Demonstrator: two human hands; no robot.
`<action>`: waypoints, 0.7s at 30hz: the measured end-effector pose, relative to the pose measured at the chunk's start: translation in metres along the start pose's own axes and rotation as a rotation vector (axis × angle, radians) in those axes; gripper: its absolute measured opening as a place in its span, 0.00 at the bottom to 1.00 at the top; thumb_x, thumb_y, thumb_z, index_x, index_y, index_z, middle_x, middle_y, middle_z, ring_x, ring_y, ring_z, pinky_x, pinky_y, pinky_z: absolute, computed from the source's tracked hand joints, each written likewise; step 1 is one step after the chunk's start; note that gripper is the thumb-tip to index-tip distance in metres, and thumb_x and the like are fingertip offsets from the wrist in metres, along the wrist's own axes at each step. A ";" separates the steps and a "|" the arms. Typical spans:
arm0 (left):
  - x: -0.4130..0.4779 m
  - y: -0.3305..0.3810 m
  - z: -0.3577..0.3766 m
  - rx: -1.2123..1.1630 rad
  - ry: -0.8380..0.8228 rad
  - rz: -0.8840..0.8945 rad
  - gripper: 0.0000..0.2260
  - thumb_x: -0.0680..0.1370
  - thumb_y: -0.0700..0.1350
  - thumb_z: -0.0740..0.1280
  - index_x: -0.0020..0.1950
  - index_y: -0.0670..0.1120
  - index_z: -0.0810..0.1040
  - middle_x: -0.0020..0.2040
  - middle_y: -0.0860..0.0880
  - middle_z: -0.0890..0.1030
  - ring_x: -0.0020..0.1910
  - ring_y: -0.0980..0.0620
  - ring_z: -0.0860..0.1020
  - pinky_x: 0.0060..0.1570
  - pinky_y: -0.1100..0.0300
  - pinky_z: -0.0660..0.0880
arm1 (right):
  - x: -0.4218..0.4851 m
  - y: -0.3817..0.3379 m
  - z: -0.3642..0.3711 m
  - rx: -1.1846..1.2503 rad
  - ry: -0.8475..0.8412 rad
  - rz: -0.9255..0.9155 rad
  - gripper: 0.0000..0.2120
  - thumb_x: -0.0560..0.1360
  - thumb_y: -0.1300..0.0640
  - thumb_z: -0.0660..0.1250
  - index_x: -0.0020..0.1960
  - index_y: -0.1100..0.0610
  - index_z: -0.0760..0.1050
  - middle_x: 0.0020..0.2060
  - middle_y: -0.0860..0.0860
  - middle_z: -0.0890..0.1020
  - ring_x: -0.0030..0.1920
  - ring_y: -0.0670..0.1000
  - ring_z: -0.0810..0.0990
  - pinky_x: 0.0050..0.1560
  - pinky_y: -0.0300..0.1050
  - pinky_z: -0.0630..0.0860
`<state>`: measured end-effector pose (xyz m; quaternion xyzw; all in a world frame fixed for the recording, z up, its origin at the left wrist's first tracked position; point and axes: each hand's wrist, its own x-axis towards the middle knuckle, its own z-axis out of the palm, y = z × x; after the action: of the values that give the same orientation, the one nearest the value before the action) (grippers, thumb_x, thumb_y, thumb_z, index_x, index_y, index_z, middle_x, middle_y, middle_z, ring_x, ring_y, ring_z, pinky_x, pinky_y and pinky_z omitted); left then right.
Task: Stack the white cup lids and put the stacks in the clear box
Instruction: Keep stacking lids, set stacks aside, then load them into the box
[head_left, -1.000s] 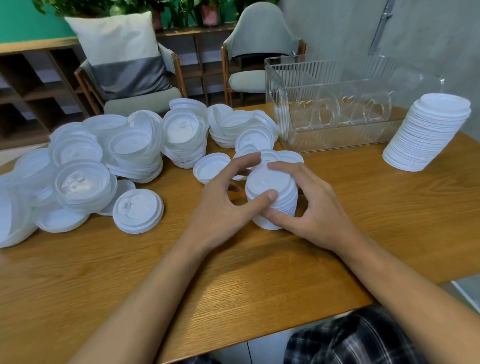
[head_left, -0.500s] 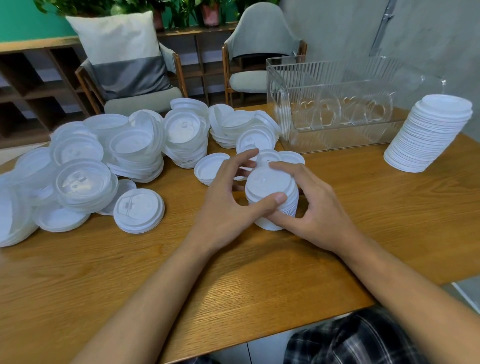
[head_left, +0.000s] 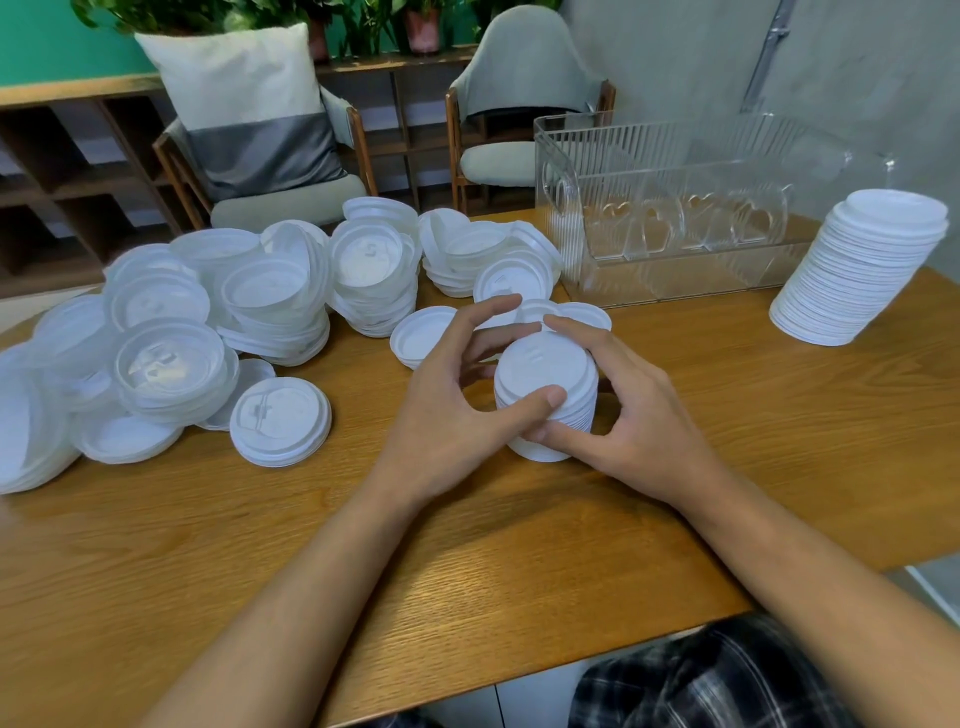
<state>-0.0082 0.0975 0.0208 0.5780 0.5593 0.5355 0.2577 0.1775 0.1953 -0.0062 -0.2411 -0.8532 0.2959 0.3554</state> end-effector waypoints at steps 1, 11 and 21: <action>0.000 0.001 0.001 -0.006 0.013 -0.003 0.33 0.74 0.45 0.81 0.75 0.52 0.71 0.64 0.55 0.84 0.67 0.55 0.79 0.69 0.52 0.75 | 0.000 0.000 0.000 -0.004 0.000 -0.005 0.41 0.71 0.38 0.78 0.78 0.48 0.68 0.69 0.42 0.76 0.71 0.41 0.73 0.68 0.40 0.73; -0.001 -0.002 0.007 0.063 0.042 0.020 0.33 0.72 0.47 0.82 0.73 0.53 0.73 0.64 0.58 0.83 0.68 0.58 0.78 0.66 0.53 0.76 | 0.000 0.000 0.000 -0.003 -0.003 -0.030 0.44 0.69 0.40 0.78 0.80 0.52 0.68 0.71 0.44 0.77 0.73 0.40 0.72 0.71 0.36 0.69; 0.005 -0.008 -0.020 0.100 0.226 0.039 0.14 0.81 0.53 0.70 0.67 0.52 0.79 0.59 0.57 0.85 0.63 0.58 0.81 0.62 0.57 0.76 | -0.001 0.000 0.002 -0.030 0.025 -0.013 0.44 0.69 0.38 0.79 0.79 0.51 0.69 0.71 0.42 0.76 0.72 0.40 0.73 0.68 0.40 0.74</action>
<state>-0.0305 0.0978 0.0208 0.5368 0.5996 0.5734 0.1536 0.1768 0.1946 -0.0077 -0.2446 -0.8547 0.2777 0.3642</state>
